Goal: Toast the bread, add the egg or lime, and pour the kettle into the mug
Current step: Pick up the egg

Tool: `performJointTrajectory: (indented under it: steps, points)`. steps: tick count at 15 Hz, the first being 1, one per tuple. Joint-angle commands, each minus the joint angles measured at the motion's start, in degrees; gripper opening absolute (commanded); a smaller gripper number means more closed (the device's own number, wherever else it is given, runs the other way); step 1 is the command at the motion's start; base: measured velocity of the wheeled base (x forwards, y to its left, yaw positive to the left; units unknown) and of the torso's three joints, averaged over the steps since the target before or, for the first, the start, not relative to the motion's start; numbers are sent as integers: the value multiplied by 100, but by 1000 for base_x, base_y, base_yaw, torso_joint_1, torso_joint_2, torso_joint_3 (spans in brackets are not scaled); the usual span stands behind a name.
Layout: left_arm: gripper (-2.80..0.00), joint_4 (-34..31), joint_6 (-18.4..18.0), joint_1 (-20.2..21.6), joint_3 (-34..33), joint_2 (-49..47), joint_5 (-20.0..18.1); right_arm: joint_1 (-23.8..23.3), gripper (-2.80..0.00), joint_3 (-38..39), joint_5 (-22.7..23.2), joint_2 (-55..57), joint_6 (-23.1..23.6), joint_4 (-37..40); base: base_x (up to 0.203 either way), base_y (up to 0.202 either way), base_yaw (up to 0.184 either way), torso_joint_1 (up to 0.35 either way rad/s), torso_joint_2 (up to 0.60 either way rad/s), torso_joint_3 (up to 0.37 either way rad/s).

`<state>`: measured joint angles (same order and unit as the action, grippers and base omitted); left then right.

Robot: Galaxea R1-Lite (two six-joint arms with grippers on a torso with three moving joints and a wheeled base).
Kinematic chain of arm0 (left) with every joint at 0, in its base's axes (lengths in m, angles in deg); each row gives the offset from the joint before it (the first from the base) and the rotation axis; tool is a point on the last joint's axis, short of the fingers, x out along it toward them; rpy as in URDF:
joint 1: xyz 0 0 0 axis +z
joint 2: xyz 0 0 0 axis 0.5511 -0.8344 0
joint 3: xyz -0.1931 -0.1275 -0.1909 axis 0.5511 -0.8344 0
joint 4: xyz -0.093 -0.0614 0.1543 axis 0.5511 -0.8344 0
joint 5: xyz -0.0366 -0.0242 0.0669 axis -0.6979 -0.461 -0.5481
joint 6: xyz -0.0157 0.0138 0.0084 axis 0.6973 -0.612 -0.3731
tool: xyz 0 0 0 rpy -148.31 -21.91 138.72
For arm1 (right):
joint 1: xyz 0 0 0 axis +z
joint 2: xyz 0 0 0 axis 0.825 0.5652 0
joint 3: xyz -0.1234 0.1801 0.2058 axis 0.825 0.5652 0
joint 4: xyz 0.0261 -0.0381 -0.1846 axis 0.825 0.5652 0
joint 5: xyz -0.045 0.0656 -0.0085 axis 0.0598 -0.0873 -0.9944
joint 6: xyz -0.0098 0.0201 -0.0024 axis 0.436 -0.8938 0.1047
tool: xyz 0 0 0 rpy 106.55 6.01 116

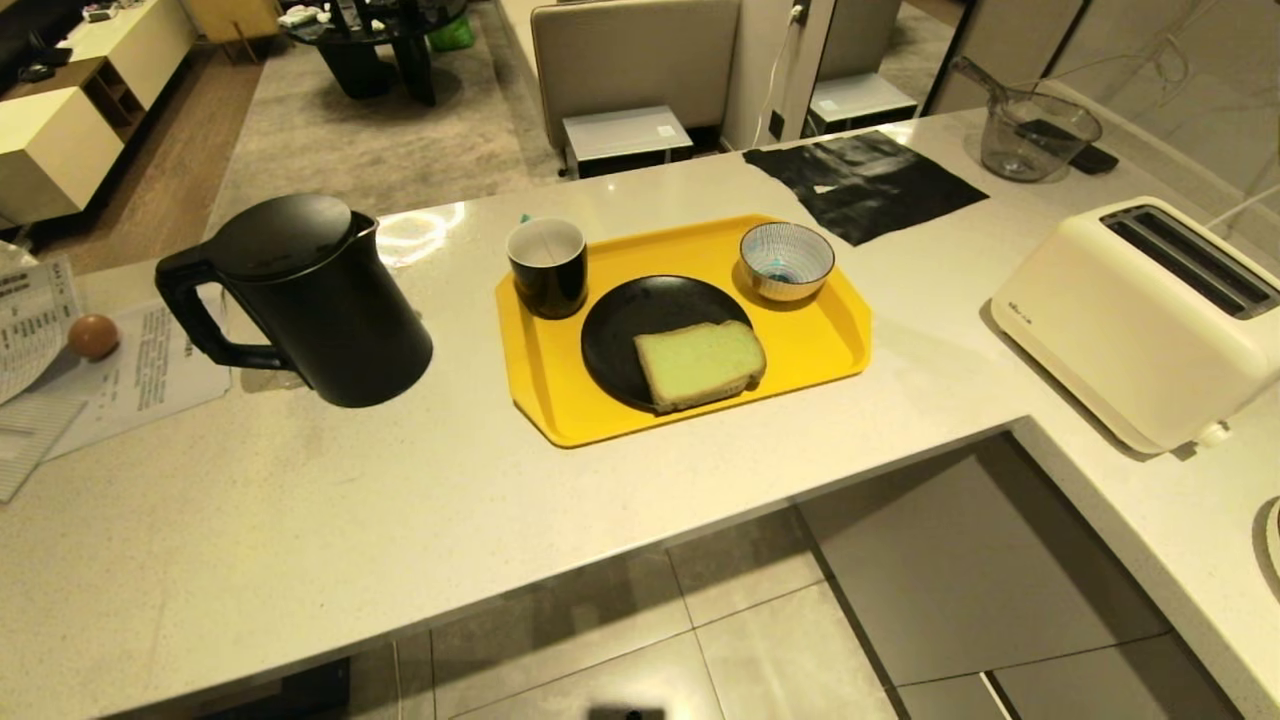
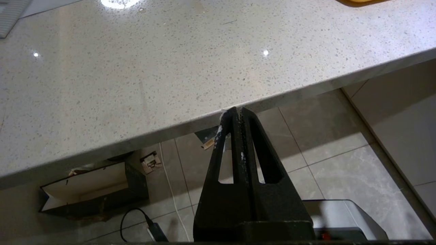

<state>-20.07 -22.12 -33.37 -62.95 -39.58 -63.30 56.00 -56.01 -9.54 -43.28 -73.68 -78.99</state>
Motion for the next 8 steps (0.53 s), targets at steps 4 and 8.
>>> performJointTrajectory:
  steps: [4, 8]
  points:
    - [-280, 2, 2, 10, 0, -4, 5, 2, -280, 155, -5, 12, -10, -2, -168, 0, -2, 3, 5, 1]
    - [-280, 2, 2, 6, 0, -4, 1, 2, -280, 158, -5, 6, -2, -2, -32, 0, -1, -1, 1, 2]
